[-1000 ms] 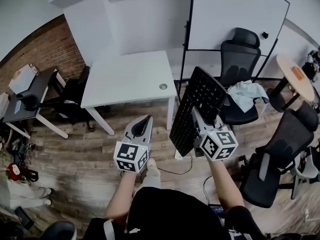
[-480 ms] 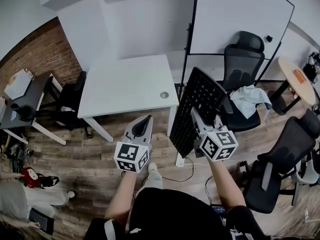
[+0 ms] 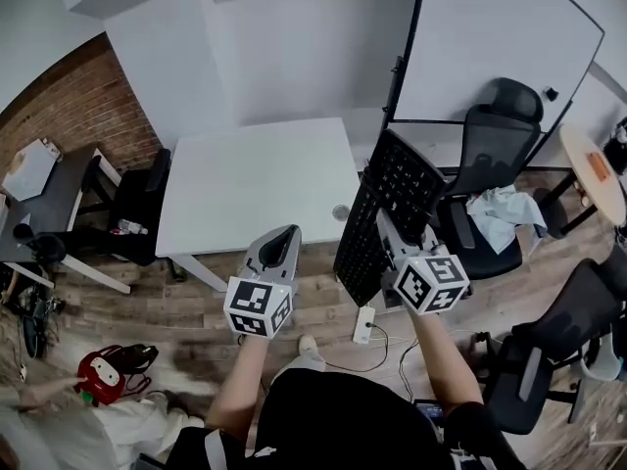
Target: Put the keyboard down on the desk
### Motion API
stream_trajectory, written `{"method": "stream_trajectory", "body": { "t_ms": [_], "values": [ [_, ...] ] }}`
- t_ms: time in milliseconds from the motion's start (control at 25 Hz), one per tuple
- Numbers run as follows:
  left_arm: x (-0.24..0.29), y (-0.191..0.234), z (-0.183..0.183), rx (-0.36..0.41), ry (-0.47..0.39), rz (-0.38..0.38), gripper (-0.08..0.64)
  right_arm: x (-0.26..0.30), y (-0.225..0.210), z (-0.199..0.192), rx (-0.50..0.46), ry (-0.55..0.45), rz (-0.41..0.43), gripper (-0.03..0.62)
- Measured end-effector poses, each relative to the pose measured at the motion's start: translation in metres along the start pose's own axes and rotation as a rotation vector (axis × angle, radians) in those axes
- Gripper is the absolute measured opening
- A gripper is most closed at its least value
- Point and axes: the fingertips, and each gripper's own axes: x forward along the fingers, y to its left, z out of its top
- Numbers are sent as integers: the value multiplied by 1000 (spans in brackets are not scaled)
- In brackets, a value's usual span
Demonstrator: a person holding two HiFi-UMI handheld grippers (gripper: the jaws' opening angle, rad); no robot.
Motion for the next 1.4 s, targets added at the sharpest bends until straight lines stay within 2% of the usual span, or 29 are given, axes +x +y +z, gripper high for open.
{"method": "stream_trajectory", "body": {
  "t_ms": [320, 560, 960, 1400],
  "values": [
    [48, 81, 8, -11, 7, 0, 12, 95, 0, 9, 2, 11, -2, 107],
    [74, 123, 4, -32, 15, -2, 12, 139, -4, 9, 17, 9, -15, 107],
    [128, 144, -14, -41, 47, -37, 12, 185, -45, 2, 51, 21, -59, 107],
    [223, 174, -20, -41, 82, -21, 12, 268, -111, 7, 96, 39, -36, 107]
  ]
}}
